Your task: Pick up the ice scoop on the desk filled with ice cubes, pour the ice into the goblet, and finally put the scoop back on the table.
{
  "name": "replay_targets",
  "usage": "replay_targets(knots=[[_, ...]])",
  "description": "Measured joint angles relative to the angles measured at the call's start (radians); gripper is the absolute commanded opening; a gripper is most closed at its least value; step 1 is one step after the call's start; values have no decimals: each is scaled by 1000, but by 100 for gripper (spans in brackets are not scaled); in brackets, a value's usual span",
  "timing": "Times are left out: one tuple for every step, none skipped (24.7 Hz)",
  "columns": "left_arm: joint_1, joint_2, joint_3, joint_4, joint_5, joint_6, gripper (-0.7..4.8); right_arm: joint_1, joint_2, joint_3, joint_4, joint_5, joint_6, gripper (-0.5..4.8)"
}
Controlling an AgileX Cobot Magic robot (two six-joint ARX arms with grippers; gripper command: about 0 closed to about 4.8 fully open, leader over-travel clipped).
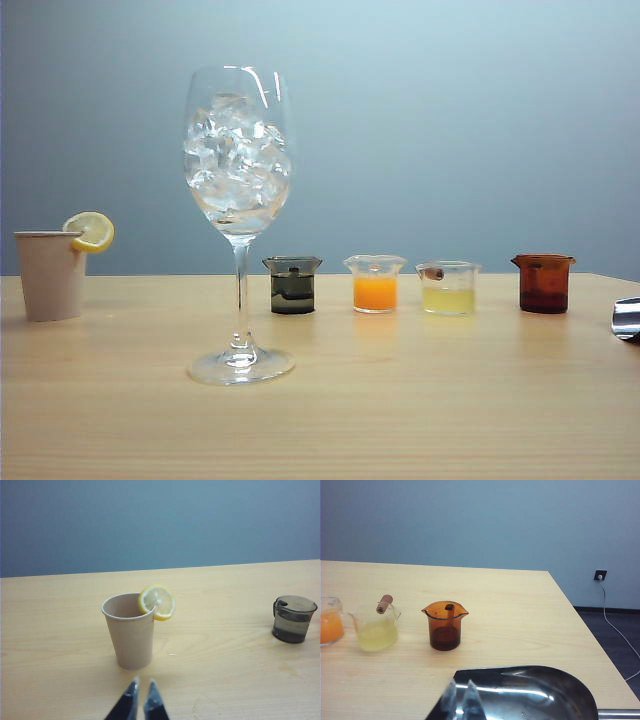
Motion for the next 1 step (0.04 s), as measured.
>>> replay_targets(knots=[[0,0,0,0,0,0,30,0,0,0,0,0,0,31]])
